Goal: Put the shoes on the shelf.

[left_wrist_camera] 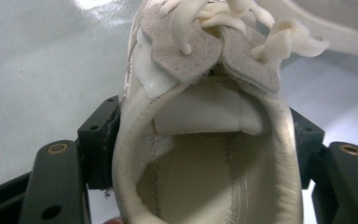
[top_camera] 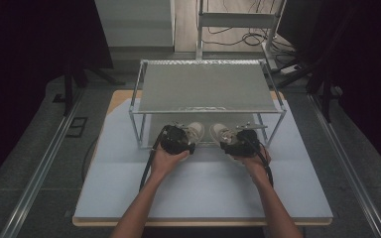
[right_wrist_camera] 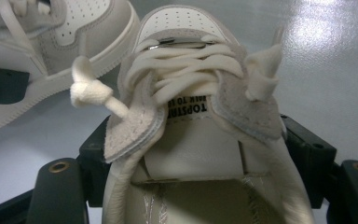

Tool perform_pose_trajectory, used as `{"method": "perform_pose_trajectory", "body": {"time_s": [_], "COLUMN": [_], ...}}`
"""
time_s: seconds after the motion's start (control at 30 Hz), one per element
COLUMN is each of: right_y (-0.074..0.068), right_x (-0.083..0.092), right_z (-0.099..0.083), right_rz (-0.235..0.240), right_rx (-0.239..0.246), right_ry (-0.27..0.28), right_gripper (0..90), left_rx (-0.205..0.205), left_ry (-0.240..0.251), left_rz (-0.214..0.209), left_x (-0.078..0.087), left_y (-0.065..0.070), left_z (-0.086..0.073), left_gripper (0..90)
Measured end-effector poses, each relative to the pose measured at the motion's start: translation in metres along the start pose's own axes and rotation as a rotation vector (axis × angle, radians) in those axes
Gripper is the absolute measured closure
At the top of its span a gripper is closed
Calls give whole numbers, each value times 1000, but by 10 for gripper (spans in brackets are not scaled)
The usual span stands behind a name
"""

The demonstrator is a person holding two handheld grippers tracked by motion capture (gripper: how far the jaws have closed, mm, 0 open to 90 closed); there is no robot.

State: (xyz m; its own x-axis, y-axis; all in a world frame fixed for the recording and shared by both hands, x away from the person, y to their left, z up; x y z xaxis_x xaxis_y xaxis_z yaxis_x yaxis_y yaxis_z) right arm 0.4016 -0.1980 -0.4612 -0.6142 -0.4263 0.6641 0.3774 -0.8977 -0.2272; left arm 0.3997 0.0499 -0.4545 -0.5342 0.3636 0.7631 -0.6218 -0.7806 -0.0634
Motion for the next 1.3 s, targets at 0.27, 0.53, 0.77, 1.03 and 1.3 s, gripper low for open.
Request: {"method": "perform_pose_trajectory", "body": {"time_s": [0.27, 0.53, 0.77, 1.03, 1.3], "right_y": [-7, -7, -7, -7, -9], "right_x": [-11, -27, -35, -41, -47], "right_z": [10, 9, 8, 9, 13], "right_rz": [-28, -55, -66, -76, -93], "right_rx": [5, -2, -13, -31, -42], "right_ry": [-1, -9, -16, -22, -27], "right_gripper": [269, 267, 264, 261, 259], "left_rx": [-1, 51, 85, 88, 82], "left_ry": [-3, -23, -22, -21, -9], "left_rz": [22, 25, 31, 33, 23], "left_x": [-10, -22, -31, -33, -34], "left_y": [-1, -2, 0, -1, -4], "left_z": [13, 13, 12, 13, 14], "left_gripper": [301, 299, 296, 290, 276]}}
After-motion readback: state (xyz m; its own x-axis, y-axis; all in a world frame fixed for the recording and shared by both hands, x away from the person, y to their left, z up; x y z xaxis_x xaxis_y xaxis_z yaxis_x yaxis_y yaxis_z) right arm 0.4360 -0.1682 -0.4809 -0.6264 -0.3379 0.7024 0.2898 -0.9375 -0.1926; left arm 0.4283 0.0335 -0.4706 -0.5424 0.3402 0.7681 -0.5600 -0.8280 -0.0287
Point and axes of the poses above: each handheld gripper's, and its own axes: x roughly backward along the jaws, z roughly out of its top, y roughly to its right, the point moved 1 cm from there along -x, roughly forward along the jaws, and after that the axes turned 9 degrees about -x, right-handed, at the moved point
